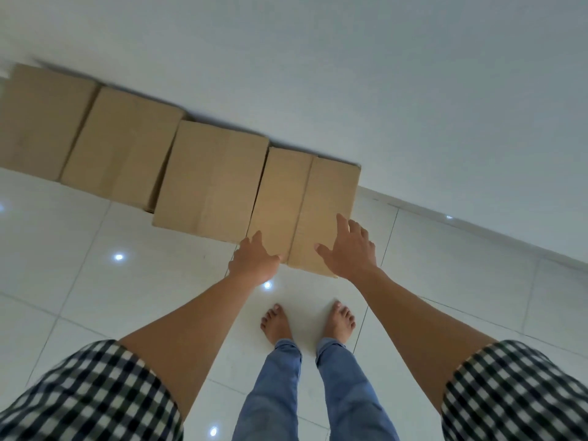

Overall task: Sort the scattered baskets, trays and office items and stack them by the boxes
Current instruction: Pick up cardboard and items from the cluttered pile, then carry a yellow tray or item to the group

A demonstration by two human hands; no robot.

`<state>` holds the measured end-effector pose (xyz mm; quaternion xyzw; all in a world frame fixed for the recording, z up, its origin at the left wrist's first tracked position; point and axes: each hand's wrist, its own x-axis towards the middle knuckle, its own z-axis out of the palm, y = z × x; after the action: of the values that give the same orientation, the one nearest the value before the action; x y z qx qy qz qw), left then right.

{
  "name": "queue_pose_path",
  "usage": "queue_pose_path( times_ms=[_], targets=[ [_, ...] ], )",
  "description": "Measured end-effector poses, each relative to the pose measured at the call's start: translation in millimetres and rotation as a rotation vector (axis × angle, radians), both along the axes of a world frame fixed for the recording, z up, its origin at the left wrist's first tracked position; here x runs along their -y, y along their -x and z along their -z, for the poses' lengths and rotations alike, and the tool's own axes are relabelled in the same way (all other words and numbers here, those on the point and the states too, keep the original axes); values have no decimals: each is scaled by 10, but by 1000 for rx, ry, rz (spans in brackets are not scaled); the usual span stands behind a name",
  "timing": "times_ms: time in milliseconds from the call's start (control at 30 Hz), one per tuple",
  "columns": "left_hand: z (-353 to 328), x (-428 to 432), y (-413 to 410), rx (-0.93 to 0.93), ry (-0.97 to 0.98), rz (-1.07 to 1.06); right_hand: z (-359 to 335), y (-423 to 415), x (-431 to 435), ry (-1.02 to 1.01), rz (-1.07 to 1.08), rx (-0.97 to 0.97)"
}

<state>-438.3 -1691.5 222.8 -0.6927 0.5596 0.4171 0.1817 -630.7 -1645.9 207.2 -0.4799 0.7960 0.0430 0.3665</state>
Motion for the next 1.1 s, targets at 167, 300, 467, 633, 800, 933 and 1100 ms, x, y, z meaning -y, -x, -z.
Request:
queue_pose_path(
  times_ms=[167, 300, 467, 633, 800, 933, 1100],
  targets=[
    [-732, -117, -228, 82, 87, 99, -769, -191, -72, 41, -148, -111],
    [-1129, -190, -411, 95, 150, 111, -1225, -372, -22, 77, -198, -126],
    [-1506, -339, -667, 121, 225, 1, -1587, -666, 36, 111, -283, -122],
    [-1714, -729, -900, 186, 242, -191, -1757, -912, 48, 137, -427, -97],
    [-1853, -1295, -1067, 264, 239, -438, -1834, -1165, -45, 178, -638, -32],
    [-1980, -1874, -1036, 351, 232, -585, -1895, -1342, -347, 169, -821, 20],
    [-2098, -2661, -835, 380, 196, -784, -1956, -1483, -828, 196, -1039, 40]
  ],
)
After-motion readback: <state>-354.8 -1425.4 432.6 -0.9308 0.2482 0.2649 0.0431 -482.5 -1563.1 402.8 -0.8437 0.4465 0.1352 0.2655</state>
